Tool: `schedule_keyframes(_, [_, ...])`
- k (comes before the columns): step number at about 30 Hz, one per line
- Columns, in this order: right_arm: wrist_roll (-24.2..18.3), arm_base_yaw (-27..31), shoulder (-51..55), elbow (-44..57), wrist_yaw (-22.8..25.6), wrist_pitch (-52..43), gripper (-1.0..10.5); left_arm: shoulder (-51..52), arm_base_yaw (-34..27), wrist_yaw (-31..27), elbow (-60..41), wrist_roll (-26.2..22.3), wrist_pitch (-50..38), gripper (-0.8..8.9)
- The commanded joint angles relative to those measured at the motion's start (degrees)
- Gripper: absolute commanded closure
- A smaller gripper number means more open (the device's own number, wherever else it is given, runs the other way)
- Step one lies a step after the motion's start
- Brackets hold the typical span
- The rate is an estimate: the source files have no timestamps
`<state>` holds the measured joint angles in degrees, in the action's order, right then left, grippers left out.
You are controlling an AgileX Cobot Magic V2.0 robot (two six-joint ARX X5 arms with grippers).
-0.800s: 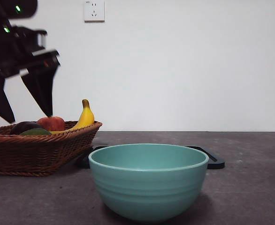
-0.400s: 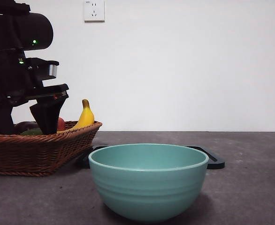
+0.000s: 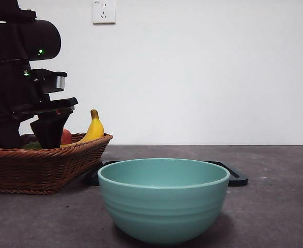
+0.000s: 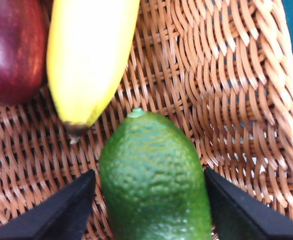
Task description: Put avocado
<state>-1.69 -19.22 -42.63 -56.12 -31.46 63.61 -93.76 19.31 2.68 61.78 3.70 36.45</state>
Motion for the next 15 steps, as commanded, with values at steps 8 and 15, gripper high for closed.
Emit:
schedule_keyframes(8, [0.2, -0.3, -0.4, -1.0, 0.0, -0.6, 5.6, 0.9, 0.3, -0.3, 2.6, 0.0, 1.4, 6.33])
schedule_keyframes(15, [0.2, -0.3, -0.4, -1.0, 0.0, -0.6, 5.6, 8.5, 1.0, 3.5, 7.4, 0.0, 6.1, 6.33])
